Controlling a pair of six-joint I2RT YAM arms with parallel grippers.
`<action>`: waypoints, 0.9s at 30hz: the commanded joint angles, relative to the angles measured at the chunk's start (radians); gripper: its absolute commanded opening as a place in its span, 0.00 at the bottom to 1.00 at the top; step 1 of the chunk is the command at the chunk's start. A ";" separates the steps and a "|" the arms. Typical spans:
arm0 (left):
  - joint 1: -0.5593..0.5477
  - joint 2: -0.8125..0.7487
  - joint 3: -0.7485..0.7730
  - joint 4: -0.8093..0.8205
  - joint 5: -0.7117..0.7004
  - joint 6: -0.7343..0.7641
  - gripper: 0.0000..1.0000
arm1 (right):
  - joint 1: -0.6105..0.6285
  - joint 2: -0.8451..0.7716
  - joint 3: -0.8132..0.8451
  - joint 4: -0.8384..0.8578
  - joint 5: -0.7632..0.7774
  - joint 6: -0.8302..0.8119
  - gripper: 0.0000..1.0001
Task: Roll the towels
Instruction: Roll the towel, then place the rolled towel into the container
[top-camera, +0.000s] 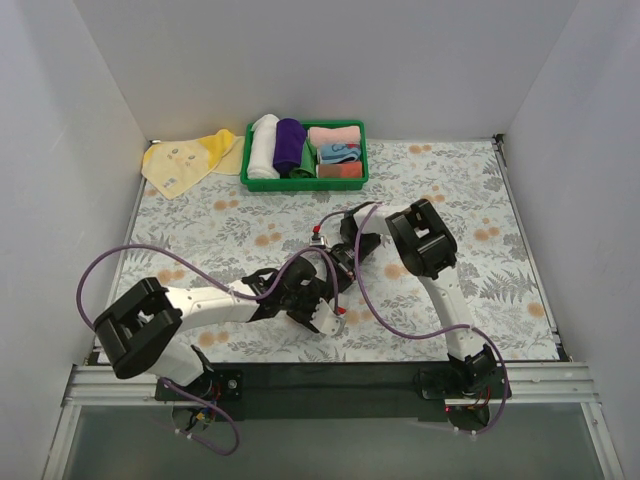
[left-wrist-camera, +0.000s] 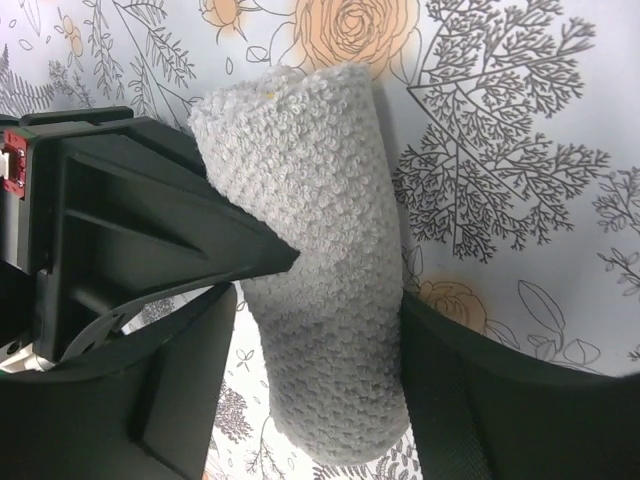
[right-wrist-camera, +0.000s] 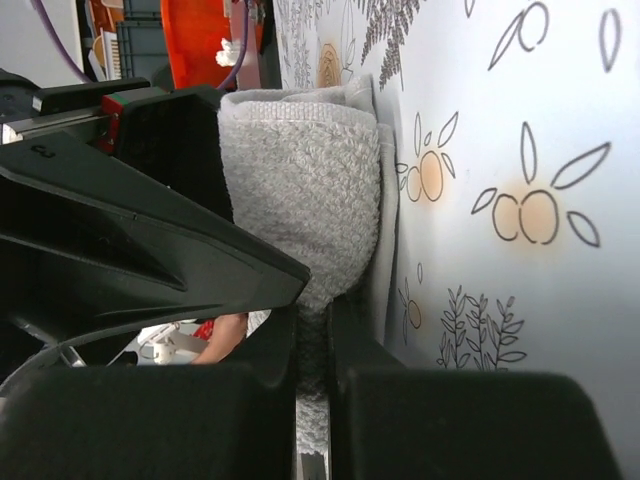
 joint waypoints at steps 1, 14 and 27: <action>-0.006 0.048 -0.010 0.026 -0.019 0.004 0.56 | 0.000 0.079 0.008 0.080 0.175 -0.058 0.01; -0.004 0.049 0.102 -0.299 0.082 -0.158 0.10 | -0.167 -0.138 0.131 0.075 0.237 0.067 0.86; 0.308 0.402 0.738 -0.612 0.407 -0.726 0.00 | -0.546 -0.494 -0.021 0.067 0.263 0.084 0.98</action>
